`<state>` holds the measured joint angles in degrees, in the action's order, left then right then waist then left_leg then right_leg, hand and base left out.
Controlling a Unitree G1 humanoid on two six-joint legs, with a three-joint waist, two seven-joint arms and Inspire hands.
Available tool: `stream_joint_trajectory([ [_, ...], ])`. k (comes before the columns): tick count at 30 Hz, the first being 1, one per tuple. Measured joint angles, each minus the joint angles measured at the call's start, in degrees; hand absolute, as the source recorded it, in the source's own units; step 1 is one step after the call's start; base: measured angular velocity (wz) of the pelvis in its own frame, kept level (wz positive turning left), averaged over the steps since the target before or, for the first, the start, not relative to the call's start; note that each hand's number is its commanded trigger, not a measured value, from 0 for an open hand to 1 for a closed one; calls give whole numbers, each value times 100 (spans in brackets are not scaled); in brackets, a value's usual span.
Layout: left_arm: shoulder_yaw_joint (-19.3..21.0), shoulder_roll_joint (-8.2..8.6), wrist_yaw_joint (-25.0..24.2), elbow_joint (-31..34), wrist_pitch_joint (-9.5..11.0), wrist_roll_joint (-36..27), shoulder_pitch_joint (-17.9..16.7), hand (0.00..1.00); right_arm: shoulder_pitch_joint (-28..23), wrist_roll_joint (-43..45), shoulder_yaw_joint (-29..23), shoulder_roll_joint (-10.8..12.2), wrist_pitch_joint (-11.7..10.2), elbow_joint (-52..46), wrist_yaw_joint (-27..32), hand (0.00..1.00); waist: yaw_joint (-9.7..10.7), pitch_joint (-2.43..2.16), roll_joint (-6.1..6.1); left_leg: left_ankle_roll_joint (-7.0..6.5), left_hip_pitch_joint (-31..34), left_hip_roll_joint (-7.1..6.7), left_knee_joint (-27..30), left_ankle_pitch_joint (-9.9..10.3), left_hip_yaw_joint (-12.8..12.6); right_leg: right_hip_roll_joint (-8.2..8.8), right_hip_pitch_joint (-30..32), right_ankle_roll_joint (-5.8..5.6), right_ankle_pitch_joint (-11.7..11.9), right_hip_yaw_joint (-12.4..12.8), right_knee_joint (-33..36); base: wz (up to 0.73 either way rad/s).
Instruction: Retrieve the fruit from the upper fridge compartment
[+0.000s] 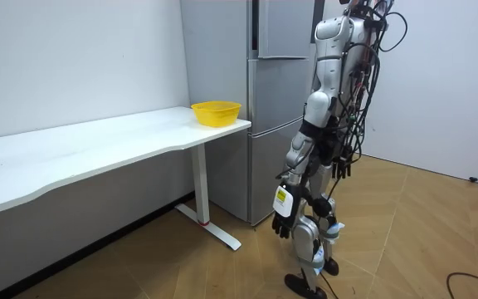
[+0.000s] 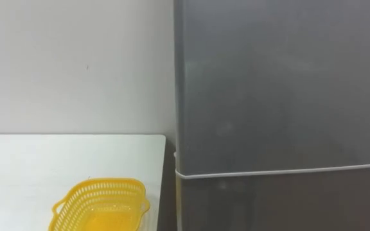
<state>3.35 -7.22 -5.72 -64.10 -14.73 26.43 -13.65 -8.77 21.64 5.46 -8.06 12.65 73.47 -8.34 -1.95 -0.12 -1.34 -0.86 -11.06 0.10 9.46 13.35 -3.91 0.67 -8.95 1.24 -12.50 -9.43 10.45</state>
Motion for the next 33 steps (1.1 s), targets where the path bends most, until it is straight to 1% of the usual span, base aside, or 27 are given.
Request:
stream_joint_trajectory([
  [3,0,11,2,1,-2,-6,-18,0,-22,-15,-2,4,4,-8,-2,0,-1,-1,1,0,-7,0,2,0,3,2,-8,-3,-6,-2,1,0],
  [5,6,10,6,1,-5,-124,-40,0,-21,-26,-4,3,7,-9,-3,0,7,-3,4,0,-10,-3,10,0,7,6,-14,-4,-5,-4,5,0],
  [9,213,34,37,1,-4,-586,-107,0,-14,-137,-26,4,7,45,-2,0,7,-4,11,0,-32,0,17,0,6,6,-38,-3,-5,-2,17,0],
  [11,294,48,59,2,2,-820,-119,0,-12,-138,-122,4,7,61,8,0,7,-1,25,0,-33,-2,21,0,6,6,-47,-3,-5,-7,19,2],
  [13,328,52,169,2,12,-1299,-120,0,-14,-140,-241,4,6,41,22,0,27,0,32,0,-15,-3,34,0,31,12,-46,-5,-9,-42,20,7],
  [14,331,52,210,1,13,-1424,-118,0,-14,-144,-242,4,5,34,30,0,30,0,32,0,-9,-2,38,0,53,13,-46,-4,-10,-51,21,9],
  [16,358,52,411,4,26,-1960,-90,0,-7,-141,-262,4,-3,28,72,0,32,1,47,-1,14,1,54,1,99,14,-33,-2,-16,-56,26,5],
  [17,382,52,458,4,34,-2068,-85,0,0,-137,-284,4,-4,27,78,0,22,0,55,-2,26,1,59,2,100,16,-28,-2,-16,-67,24,6],
  [19,647,60,699,3,51,-2566,-93,0,42,-138,-389,1,-7,31,140,0,8,3,95,-3,37,8,60,2,84,21,-22,-2,-14,-88,22,2],
  [20,732,61,766,3,43,-2688,-98,0,43,-138,-428,2,-10,30,156,0,5,5,107,-2,36,9,59,2,85,21,-22,-2,-14,-88,22,0],
  [22,1188,96,1097,87,20,-3340,-102,0,50,-158,-454,0,-5,29,199,0,-33,9,158,-6,47,6,46,5,102,23,-6,-4,-14,-105,18,4],
  [23,1315,104,1191,192,19,-3567,-109,0,50,-168,-454,0,-6,28,196,0,-47,10,168,-6,47,6,37,5,105,23,-5,-4,-14,-116,19,9],
  [24,1529,109,1391,558,28,-4126,-143,0,50,-186,-470,-3,-6,18,191,0,-72,6,183,-6,47,7,23,5,121,30,-5,-4,-14,-160,23,6],
  [25,1721,110,1592,926,83,-4700,-139,0,68,-187,-536,-17,-6,10,189,0,-121,9,196,-5,47,8,15,4,126,30,-4,-3,-15,-163,25,4],
  [26,1794,111,1693,1084,157,-5000,-118,0,84,-186,-562,-28,-6,7,193,0,-141,9,205,-5,48,9,14,4,118,29,-3,-2,-15,-162,25,0],
  [28,2006,99,2025,1369,491,-6030,90,0,92,-176,-565,-60,-19,-70,246,0,-188,7,229,-5,49,4,6,4,115,31,3,-3,-16,-173,23,0],
  [29,2062,100,2076,1416,556,-6256,136,0,94,-162,-573,-58,-34,-116,259,0,-203,7,229,-5,52,2,-1,4,114,29,10,-3,-16,-172,24,0],
  [30,2141,97,2166,1475,665,-6651,221,0,64,-144,-635,-52,-81,-198,264,0,-202,5,229,-5,53,-6,-17,4,114,24,21,-2,-18,-169,22,-4],
  [31,2159,93,2268,1561,732,-6972,261,0,29,-137,-685,-54,-109,-255,271,0,-201,-4,239,-5,53,-17,-21,4,119,24,22,-2,-18,-169,28,-4],
  [33,2236,120,2422,1851,777,-7275,256,0,-60,-135,-761,-54,-148,-359,299,0,-215,-10,235,-6,62,-22,-21,5,131,24,21,-2,-18,-160,25,0],
])
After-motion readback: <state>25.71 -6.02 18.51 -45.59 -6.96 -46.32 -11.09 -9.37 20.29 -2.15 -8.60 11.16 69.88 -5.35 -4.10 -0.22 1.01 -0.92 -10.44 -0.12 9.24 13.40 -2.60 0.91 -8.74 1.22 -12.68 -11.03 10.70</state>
